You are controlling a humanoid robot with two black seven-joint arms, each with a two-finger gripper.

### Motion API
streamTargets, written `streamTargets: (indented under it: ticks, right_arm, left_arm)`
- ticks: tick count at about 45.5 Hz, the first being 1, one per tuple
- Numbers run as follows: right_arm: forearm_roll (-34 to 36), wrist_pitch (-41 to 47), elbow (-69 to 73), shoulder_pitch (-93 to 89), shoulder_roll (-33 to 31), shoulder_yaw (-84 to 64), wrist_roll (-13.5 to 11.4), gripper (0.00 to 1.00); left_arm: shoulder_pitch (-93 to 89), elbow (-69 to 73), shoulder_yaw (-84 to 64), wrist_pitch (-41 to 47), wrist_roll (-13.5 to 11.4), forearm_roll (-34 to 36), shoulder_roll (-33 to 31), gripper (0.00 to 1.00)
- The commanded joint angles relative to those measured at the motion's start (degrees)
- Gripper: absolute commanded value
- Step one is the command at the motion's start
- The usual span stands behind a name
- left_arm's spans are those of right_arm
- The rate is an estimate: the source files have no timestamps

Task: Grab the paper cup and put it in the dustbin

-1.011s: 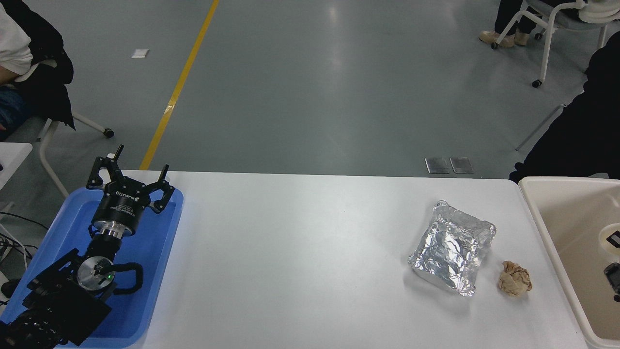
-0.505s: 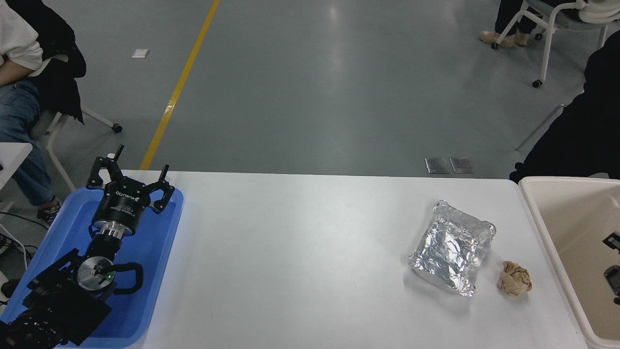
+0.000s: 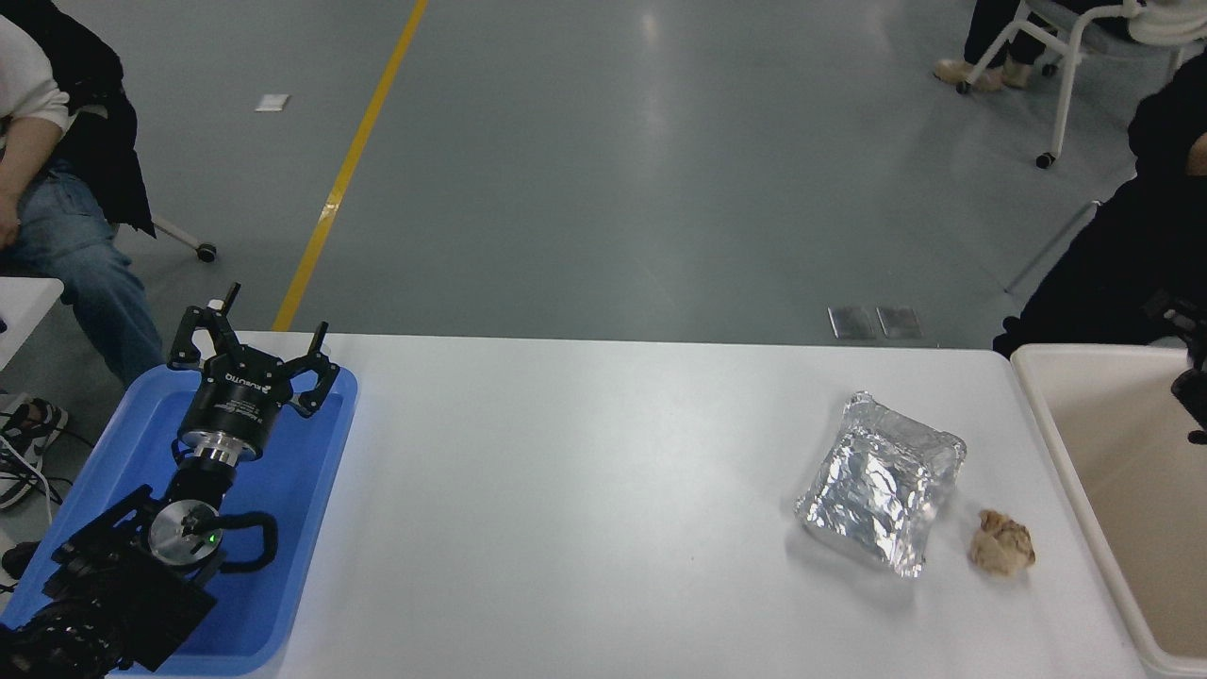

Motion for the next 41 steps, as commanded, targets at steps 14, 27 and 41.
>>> streamTargets:
  ticks: [14, 27, 41]
  right_arm:
    - [-0.21, 16.87, 17.49, 25.19, 0.73, -9.31, -0.08, 1.0]
    - [-0.3, 37.25, 33.83, 41.0, 0.38, -13.43, -0.17, 1.0]
    - [-0.39, 47.55, 48.96, 54.1, 0.03, -18.63, -0.17, 1.0]
  left_arm:
    - [-0.01, 0.01, 0.0, 0.0, 0.0, -0.02, 0.01, 1.0]
    - [-0.01, 0.01, 0.0, 0.0, 0.0, -0.02, 0.01, 1.0]
    - [-0.01, -0.08, 0.0, 0.0, 0.0, -0.02, 0.01, 1.0]
